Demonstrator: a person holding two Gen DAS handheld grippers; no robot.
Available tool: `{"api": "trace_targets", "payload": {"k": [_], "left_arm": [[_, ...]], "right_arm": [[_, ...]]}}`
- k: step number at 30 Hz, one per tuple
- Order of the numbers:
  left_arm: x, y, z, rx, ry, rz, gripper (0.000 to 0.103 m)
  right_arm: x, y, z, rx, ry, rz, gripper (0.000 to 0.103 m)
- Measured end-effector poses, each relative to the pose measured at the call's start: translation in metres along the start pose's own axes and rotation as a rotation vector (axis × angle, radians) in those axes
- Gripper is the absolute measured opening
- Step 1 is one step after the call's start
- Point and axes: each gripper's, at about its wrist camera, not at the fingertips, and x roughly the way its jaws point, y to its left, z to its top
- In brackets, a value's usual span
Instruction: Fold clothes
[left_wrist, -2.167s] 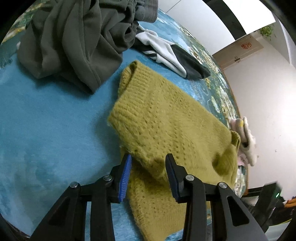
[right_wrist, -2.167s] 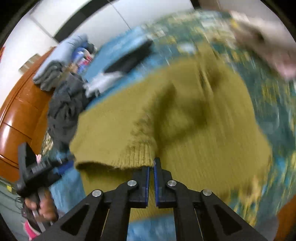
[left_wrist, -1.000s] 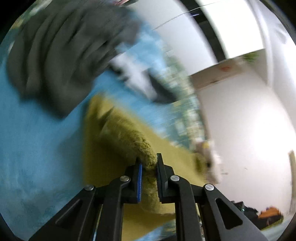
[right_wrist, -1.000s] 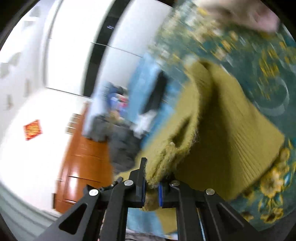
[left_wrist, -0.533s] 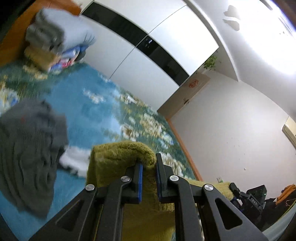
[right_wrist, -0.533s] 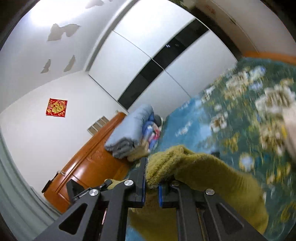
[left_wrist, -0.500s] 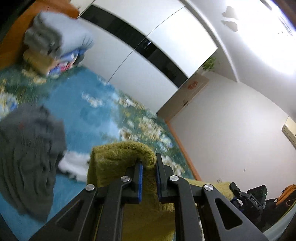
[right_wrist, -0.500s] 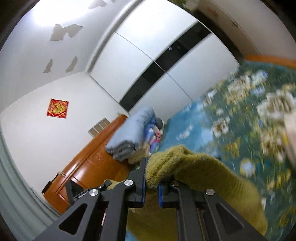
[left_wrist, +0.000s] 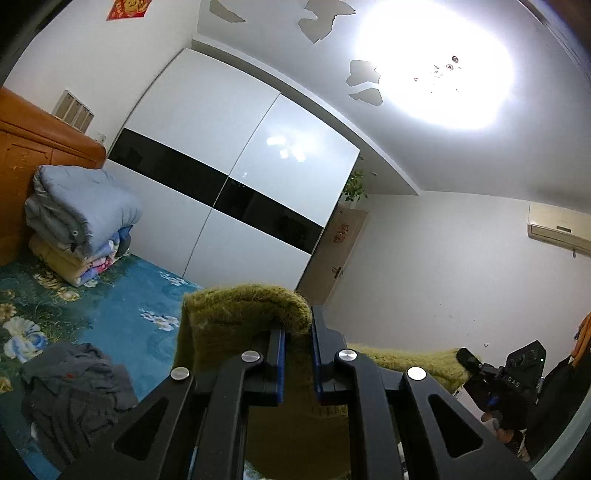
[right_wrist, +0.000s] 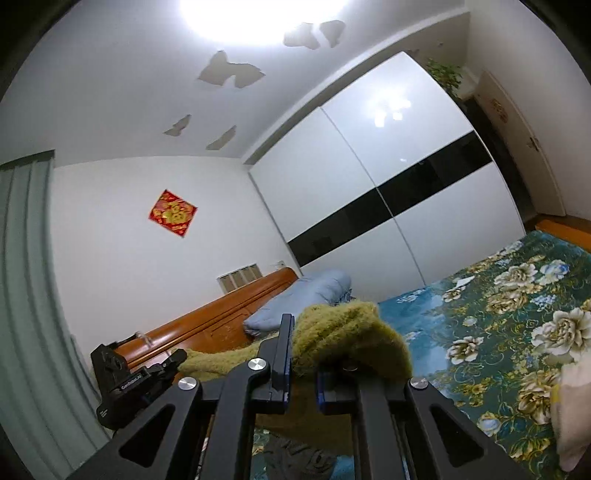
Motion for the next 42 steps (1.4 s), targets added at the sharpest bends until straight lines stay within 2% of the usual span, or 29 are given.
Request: {"api": "trace_targets", "payload": {"k": [5,9,13,16,21,25,27,30,34,37,42], "left_arm": [[0.003,0.000,0.006,-0.003,0.035,0.001,0.012],[0.005,0.000,0.010,-0.006,0.063,0.002,0.012],[0.010,0.001,0.013,-0.009,0.095,0.007,0.012],[0.050,0.020,-0.005,-0.025,0.177,0.047,0.012],[0.139,0.077,-0.051,-0.126,0.349,0.135,0.012],[0.188,0.120,-0.093,-0.231,0.412,0.212,0.012],[0.193,0.131,-0.118,-0.248,0.462,0.229,0.012],[0.180,0.148,-0.162,-0.288,0.541,0.241,0.012],[0.154,0.170,-0.225,-0.353,0.643,0.252,0.012],[0.126,0.174,-0.277,-0.401,0.711,0.254,0.012],[0.095,0.167,-0.344,-0.443,0.808,0.290,0.012]], "right_arm": [[-0.023,0.023,0.001,-0.024,-0.004,0.017,0.010],[-0.025,0.026,0.012,-0.031,0.005,0.003,0.010],[-0.001,0.000,0.015,0.012,0.058,-0.045,0.010],[0.028,-0.034,0.006,0.059,0.120,-0.104,0.010],[0.098,-0.124,-0.027,0.163,0.253,-0.221,0.010],[0.135,-0.174,-0.059,0.185,0.279,-0.266,0.010],[0.141,-0.191,-0.082,0.215,0.306,-0.275,0.010],[0.137,-0.208,-0.122,0.251,0.367,-0.281,0.010],[0.110,-0.226,-0.187,0.347,0.464,-0.282,0.010],[0.084,-0.233,-0.233,0.371,0.535,-0.319,0.010],[0.034,-0.258,-0.299,0.547,0.561,-0.391,0.010]]}}
